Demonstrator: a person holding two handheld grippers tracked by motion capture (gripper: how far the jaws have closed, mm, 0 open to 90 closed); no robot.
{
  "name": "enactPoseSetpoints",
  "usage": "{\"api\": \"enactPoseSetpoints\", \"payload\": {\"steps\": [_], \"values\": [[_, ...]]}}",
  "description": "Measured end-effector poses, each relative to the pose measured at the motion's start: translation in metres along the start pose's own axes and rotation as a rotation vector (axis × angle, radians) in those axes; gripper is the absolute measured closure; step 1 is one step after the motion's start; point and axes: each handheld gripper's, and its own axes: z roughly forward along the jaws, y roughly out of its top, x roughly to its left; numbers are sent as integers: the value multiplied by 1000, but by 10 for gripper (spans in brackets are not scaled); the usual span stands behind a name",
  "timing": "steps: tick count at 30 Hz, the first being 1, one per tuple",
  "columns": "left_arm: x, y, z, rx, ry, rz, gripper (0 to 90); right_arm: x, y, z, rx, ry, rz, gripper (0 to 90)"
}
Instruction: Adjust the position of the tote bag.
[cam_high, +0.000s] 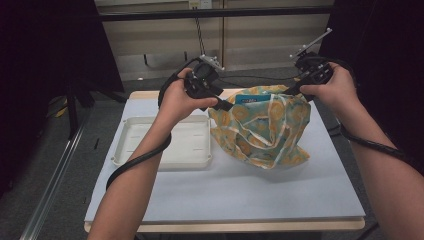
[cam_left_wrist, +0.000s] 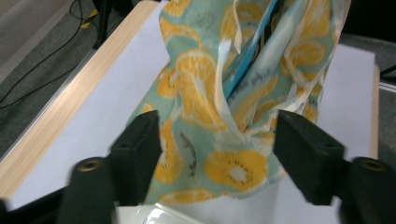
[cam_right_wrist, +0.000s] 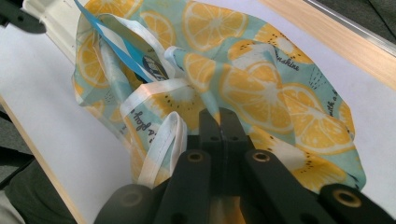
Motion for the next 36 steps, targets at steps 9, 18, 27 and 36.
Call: {"api": "enactPoseSetpoints", "payload": {"steps": [9, 18, 27, 36], "values": [[-8, -19, 26, 25, -24, -41, 199, 0, -2, 3, -2, -6, 6, 900], [-10, -20, 40, 124, -78, -49, 788, -2, -4, 5, -10, -4, 7, 900], [-6, -1, 13, 109, -86, -73, 900, -6, -8, 0, -12, -14, 15, 839], [-1, 25, -7, 27, -77, -108, 900, -8, -11, -15, -29, -47, 9, 668]]}}
